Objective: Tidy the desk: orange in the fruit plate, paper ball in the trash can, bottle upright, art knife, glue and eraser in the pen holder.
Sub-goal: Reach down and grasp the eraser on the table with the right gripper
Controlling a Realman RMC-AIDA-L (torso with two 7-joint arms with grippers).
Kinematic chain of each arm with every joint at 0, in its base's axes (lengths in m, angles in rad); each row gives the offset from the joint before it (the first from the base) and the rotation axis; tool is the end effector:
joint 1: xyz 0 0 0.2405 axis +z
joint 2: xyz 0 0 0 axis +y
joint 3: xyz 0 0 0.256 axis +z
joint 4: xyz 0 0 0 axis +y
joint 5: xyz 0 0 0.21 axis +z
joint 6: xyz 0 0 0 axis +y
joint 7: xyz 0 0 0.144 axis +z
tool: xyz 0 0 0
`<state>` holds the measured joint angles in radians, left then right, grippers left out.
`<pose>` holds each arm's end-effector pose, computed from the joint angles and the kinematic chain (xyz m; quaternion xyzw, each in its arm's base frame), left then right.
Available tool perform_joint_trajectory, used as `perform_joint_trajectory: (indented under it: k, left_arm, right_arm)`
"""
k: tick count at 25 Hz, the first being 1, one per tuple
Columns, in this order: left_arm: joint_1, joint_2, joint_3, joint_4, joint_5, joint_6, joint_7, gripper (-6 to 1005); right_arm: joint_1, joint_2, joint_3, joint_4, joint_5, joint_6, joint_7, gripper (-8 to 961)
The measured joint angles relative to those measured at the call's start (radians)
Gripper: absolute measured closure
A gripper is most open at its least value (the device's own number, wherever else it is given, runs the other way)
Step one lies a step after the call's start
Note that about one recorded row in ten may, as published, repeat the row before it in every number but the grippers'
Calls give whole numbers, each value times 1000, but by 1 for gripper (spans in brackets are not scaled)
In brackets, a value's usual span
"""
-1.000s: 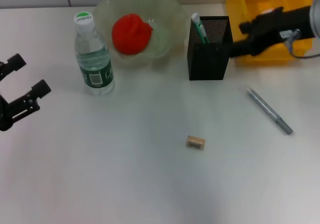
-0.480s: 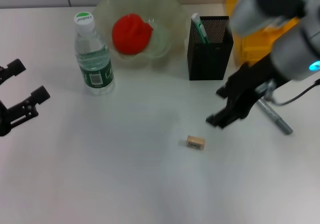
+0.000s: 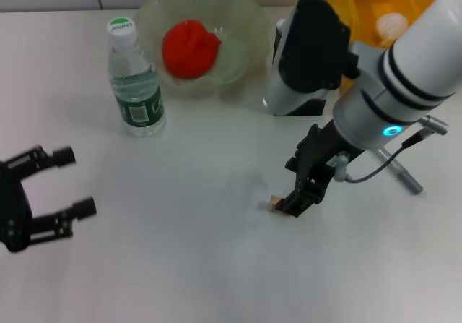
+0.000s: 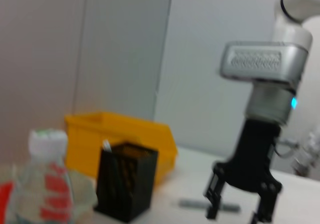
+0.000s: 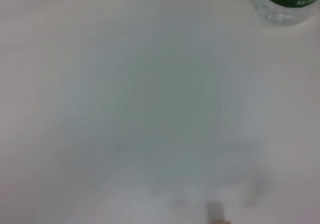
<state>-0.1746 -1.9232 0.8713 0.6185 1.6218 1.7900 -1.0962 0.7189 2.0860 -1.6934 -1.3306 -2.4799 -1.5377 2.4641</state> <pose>-0.3312 0.2262 0.0587 -0.9208 -0.1642 -0.3096 0.1713 0.1210 0.3310 -0.0608 -0.9644 0.1319 -0.2178 0.0709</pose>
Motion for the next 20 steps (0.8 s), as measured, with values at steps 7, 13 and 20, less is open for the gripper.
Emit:
perform_joint_trajectory:
  k: [7, 13, 20]
  left_arm:
    - [-21, -4, -11, 42, 131, -13, -66, 135]
    - [-29, -14, -8, 44, 145, -33, -72, 135]
    - [-35, -21, -10, 39, 145, -49, -73, 135]
  right_arm:
    - [34, 2, -58, 90, -1, 56, 18, 258]
    - [51, 3, -83, 148, 1, 88, 20, 260]
    - [69, 3, -131, 193, 4, 130, 35, 323]
